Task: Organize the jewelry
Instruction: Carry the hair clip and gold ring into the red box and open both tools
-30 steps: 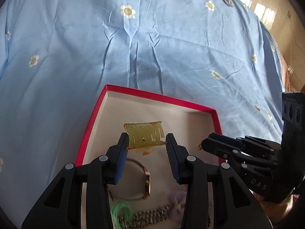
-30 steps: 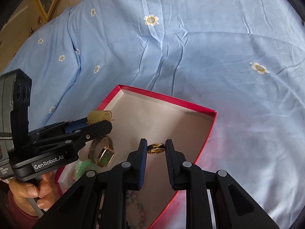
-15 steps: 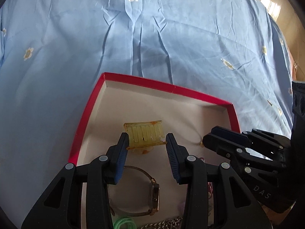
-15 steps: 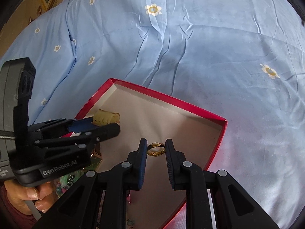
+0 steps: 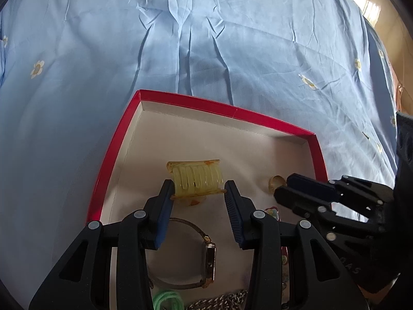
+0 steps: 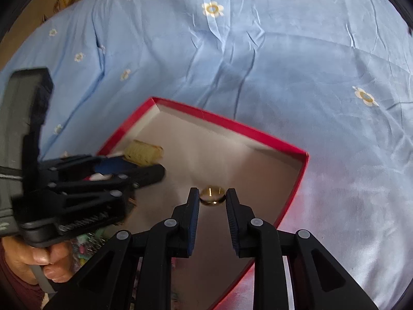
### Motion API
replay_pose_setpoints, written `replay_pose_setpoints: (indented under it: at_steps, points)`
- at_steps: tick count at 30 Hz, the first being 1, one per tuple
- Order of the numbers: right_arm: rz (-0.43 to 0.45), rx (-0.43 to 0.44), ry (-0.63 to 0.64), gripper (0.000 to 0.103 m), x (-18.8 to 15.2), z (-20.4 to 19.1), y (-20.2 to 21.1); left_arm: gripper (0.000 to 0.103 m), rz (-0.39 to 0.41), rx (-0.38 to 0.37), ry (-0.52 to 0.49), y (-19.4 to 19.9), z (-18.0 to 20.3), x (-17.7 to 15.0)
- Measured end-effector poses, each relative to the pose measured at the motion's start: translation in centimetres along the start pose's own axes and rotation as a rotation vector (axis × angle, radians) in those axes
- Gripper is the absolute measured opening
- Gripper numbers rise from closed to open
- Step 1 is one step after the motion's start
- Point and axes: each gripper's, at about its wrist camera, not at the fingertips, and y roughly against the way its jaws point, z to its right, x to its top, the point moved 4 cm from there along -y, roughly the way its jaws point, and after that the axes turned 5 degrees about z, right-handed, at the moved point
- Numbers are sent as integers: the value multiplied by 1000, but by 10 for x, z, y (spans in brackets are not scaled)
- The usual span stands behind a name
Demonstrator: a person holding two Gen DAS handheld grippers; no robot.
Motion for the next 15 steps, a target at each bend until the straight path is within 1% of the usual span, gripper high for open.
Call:
replay_pose_setpoints:
  at_steps: [1, 4, 15]
  points:
    - [-2, 0, 2, 20, -2, 0, -1, 38, 0, 0, 0, 0, 0, 0]
    - [-1, -4, 15, 18, -4, -1, -2, 38, 0, 1, -1, 0, 0, 1]
    - [-10, 1, 17, 17, -6, -2, -4, 38, -3, 1, 0, 1, 0, 1]
